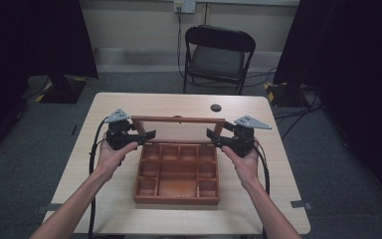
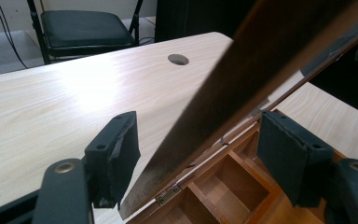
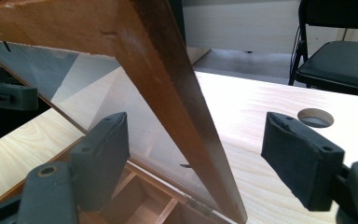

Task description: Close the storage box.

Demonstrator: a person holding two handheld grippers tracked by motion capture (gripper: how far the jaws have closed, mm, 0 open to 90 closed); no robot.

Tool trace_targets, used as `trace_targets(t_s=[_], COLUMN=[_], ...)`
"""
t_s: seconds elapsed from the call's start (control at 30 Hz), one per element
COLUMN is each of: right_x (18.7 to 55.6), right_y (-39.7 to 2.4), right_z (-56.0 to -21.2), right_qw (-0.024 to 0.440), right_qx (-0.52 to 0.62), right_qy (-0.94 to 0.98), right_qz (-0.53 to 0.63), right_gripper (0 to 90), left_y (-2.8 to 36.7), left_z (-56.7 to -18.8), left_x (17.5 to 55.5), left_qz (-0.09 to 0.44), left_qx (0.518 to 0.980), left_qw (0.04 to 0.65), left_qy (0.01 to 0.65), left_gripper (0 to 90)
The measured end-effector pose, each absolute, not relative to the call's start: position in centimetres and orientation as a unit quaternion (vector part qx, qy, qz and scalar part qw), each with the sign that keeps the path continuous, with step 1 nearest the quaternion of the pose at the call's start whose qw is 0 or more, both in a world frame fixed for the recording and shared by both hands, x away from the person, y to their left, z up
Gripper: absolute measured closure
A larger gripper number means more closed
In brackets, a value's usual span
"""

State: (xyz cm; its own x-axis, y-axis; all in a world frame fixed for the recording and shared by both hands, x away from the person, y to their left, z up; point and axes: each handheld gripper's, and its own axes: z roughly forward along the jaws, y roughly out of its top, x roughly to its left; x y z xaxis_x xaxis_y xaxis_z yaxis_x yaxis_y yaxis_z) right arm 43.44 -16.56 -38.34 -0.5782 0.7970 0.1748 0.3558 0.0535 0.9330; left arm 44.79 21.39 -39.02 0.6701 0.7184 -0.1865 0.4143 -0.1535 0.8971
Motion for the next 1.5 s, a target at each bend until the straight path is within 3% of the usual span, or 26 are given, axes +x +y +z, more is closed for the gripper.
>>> trace_targets(t_s=[0.37,0.83,1.5], right_x=[43.1,42.5,40.8], right_y=[-16.4,-15.5,-14.6], right_z=[-38.4,-38.6,-37.2], right_qw=[0.185,0.158,0.134], right_qx=[0.412,0.397,0.367], right_qy=[0.700,0.717,0.732], right_qz=[0.553,0.550,0.558], right_gripper=[21.8,17.2,14.4], left_y=[21.8,21.7,20.9], left_z=[-38.3,-38.0,-38.2], left_x=[43.7,43.0,42.3], left_qz=[0.139,0.138,0.138], left_qx=[0.735,0.743,0.762], left_qw=[0.549,0.550,0.537], left_qy=[0.373,0.356,0.335], left_gripper=[29.2,17.3,12.2])
